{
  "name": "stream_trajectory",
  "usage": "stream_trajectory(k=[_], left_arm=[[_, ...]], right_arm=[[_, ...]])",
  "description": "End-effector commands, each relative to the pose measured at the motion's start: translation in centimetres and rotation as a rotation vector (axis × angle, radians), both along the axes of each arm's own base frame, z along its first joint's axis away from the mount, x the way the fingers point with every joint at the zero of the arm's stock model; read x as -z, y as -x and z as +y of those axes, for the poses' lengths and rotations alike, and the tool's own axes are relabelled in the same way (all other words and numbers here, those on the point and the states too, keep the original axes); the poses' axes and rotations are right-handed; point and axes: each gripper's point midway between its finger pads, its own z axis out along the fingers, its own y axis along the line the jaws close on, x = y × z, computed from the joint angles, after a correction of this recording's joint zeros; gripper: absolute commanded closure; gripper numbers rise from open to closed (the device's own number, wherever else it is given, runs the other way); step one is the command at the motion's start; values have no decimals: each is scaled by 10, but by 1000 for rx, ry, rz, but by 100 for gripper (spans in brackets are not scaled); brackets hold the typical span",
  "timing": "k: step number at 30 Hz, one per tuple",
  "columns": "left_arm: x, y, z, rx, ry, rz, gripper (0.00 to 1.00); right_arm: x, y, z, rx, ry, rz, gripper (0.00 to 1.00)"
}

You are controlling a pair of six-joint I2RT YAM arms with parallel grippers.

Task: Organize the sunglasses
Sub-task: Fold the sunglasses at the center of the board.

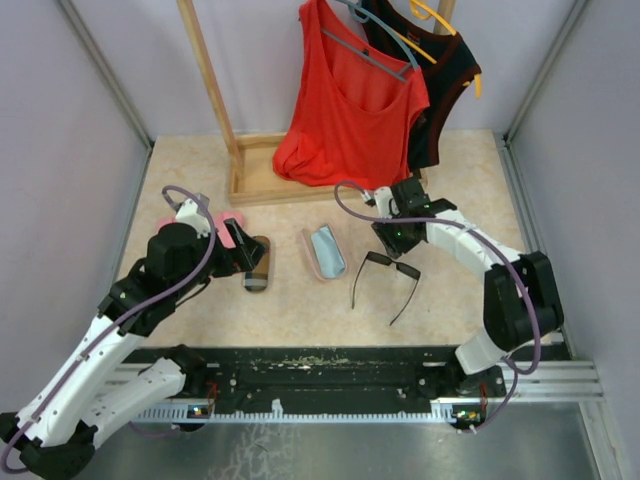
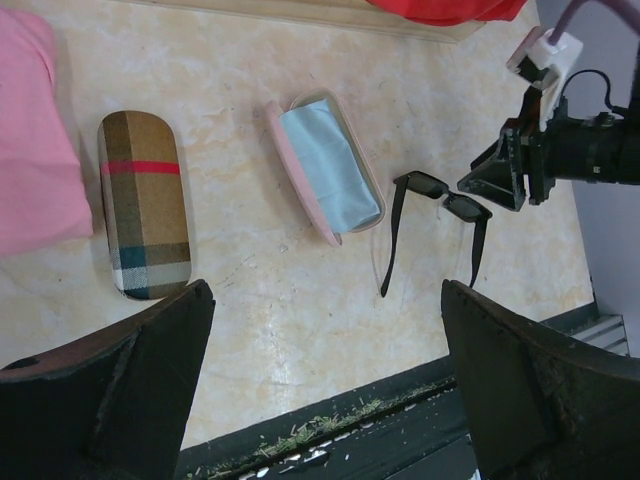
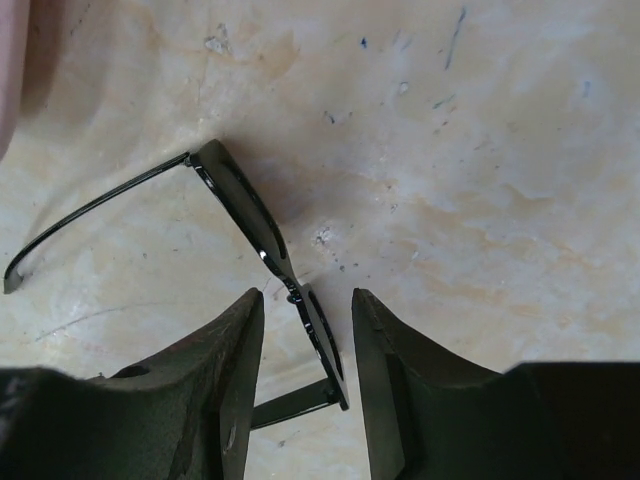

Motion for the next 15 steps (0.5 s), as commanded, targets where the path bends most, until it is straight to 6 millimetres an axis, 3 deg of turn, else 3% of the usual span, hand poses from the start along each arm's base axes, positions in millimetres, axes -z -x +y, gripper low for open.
stream_trajectory(k=[1,14,15], left_arm=[[-8,0,-2,21,5,-23,0],[-6,0,-1,16,4,-22,0],[-7,0,-1,16,4,-23,0]], right_arm=[[-2,-2,6,-134,22,44,59],[13,6,4,-175,51,128,64],[23,9,4,-178,57,161,64]])
